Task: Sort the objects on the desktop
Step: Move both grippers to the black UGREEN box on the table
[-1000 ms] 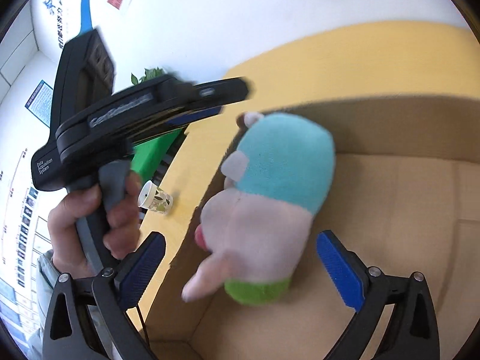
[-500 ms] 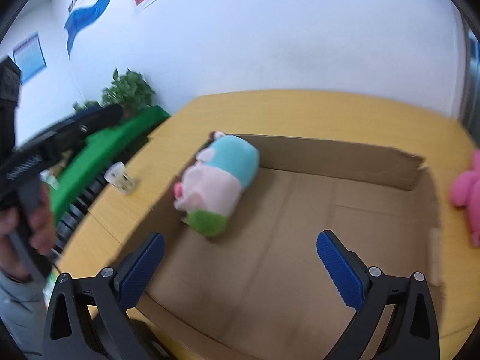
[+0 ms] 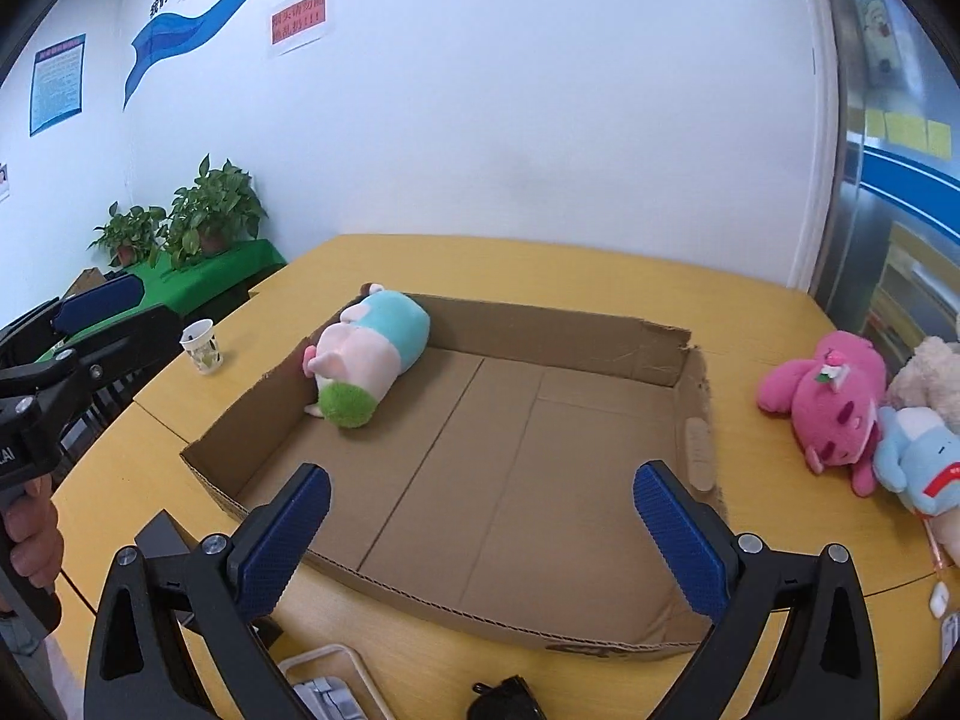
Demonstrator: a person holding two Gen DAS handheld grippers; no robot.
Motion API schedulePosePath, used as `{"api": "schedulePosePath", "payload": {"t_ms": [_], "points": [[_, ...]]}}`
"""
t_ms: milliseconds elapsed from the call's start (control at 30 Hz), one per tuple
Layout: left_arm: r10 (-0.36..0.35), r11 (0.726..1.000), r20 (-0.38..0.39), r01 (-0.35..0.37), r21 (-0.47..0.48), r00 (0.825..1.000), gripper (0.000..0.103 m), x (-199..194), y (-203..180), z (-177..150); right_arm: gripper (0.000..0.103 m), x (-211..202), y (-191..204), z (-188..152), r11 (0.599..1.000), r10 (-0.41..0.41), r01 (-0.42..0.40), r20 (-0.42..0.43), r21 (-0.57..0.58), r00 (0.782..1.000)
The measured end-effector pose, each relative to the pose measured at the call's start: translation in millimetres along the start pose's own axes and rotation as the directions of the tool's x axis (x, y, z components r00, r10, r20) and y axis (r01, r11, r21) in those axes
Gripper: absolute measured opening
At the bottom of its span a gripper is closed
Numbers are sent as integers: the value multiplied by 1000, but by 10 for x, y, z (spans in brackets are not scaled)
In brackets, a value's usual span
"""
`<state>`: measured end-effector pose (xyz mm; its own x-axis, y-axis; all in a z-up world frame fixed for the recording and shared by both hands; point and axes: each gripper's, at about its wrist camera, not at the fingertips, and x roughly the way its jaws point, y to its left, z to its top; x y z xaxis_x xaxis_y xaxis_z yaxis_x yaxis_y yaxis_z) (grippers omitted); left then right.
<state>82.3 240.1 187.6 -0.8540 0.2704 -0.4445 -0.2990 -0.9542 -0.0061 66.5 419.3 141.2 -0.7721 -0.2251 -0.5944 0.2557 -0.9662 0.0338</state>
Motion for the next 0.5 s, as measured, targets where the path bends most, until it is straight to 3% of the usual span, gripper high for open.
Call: {"api": "schedulePosePath", "payload": {"t_ms": [133,300,500], "points": [[11,999,-13,-11,-36,1000,81,13,-79,-49,103,-49,-81,-18,1000,-13,13,-4,21,1000],[15,1000,-12,-15,-4,1000,81,13,-228,-112,103,-122,-165,-17,1000,-14,13,18,24,1000],[-50,998,-24,49,-44,998,81,38,-190,-151,103,-148,-307,-82,997,10,-12,26,72,1000]]}}
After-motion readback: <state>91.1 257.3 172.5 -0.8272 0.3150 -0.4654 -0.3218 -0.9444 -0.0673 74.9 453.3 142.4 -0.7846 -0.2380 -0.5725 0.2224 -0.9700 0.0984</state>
